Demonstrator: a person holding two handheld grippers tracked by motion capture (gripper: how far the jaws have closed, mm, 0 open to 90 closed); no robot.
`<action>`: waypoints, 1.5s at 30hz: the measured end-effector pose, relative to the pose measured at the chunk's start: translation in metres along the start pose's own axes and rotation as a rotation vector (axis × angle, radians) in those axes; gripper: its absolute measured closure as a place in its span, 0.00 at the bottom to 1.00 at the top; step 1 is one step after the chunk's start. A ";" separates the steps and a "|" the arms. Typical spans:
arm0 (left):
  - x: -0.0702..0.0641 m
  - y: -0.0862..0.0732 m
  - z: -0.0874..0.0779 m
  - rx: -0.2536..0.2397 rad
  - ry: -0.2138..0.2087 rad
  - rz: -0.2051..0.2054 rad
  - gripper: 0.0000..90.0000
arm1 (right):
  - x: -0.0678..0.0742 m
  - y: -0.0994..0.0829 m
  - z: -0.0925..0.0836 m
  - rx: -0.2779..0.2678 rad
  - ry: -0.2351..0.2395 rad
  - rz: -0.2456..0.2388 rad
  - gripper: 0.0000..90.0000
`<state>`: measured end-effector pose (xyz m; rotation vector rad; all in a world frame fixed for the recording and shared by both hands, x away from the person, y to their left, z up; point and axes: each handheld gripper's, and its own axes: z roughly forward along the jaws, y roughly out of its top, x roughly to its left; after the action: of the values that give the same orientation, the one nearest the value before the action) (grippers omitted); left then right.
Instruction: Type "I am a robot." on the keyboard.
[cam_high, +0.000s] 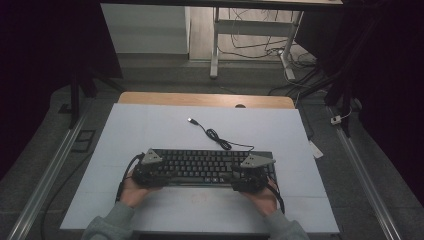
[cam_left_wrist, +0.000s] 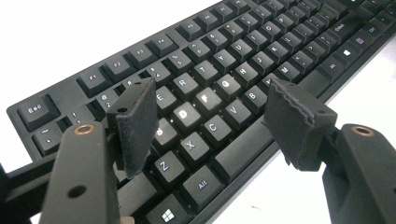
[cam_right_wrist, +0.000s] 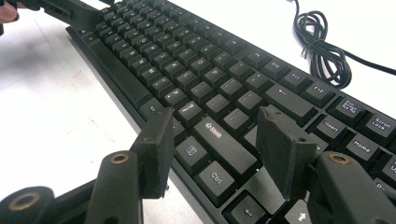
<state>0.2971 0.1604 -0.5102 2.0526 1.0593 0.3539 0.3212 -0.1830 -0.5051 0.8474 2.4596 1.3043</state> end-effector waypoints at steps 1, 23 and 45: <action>0.000 0.001 0.000 -0.001 0.001 0.002 0.40 | 0.000 0.000 0.000 0.000 -0.003 0.001 0.52; 0.003 0.024 0.027 0.004 -0.018 0.035 0.99 | -0.004 -0.002 0.001 0.013 -0.022 0.013 0.52; 0.002 0.027 0.050 0.059 0.000 0.027 0.99 | -0.005 -0.003 0.003 0.025 -0.033 0.010 0.52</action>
<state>0.3412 0.1271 -0.5234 2.1208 1.0545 0.3399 0.3254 -0.1851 -0.5093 0.8816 2.4547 1.2556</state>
